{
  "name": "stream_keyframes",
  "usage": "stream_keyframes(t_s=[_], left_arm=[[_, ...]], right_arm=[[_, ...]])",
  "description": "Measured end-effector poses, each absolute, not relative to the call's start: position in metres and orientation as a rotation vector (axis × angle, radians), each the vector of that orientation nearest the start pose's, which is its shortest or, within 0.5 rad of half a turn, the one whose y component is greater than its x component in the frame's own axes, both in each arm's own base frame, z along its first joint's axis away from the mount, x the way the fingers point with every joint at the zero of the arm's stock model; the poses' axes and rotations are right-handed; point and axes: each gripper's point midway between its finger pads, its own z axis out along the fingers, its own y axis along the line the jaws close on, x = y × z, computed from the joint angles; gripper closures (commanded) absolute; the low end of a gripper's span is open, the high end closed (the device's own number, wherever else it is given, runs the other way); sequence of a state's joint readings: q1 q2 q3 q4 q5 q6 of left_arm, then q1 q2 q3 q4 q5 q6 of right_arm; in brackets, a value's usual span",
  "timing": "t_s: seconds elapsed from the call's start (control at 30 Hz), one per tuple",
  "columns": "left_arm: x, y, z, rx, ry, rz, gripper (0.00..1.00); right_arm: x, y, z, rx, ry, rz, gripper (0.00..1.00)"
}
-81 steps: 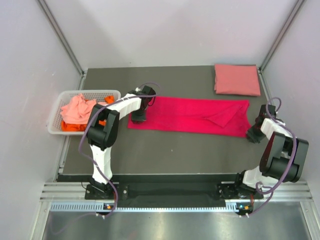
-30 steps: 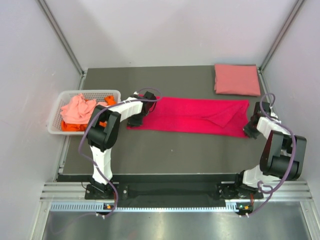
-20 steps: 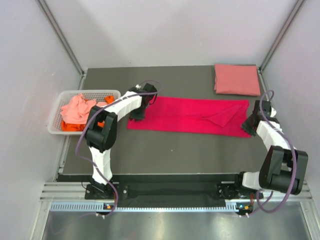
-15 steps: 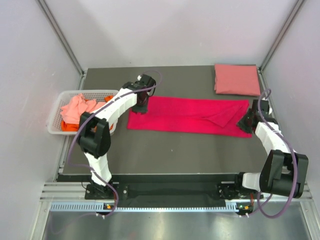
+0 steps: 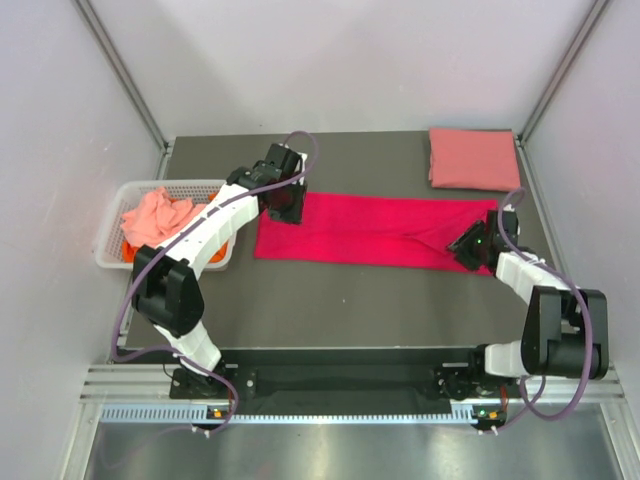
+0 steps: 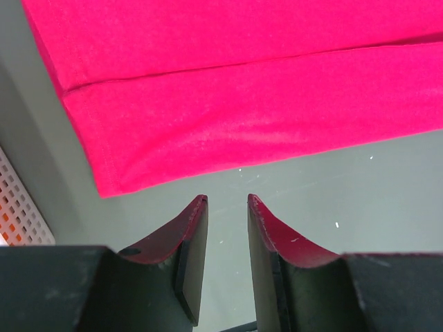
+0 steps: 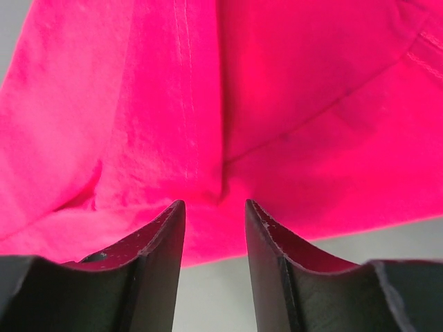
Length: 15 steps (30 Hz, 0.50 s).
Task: Fold and stack the t-shirts
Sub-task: Fold the tshirt
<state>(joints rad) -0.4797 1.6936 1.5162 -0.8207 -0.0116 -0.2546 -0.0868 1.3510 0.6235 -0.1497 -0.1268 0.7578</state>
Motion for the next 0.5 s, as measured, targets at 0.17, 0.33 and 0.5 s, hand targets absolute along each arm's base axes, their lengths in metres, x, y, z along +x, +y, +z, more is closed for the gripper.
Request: stream_keyframes(t_s=[0.17,0.33,0.5], left_arm=[[0.356,-0.196,0.16,0.291,2.572,-0.269,0.65],[0.357,-0.194,0.16,0.29,2.569,-0.254,0.66],[0.358,-0.193,0.16,0.294,2.567,-0.245,0.66]], right_arm=[[0.33,0.023,0.041,0.99,2.272,0.464,0.6],[0.332,0.024,0.036,1.007,2.27,0.47,0.62],[0.339,0.025,0.034,1.008,2.255,0.481,0.65]])
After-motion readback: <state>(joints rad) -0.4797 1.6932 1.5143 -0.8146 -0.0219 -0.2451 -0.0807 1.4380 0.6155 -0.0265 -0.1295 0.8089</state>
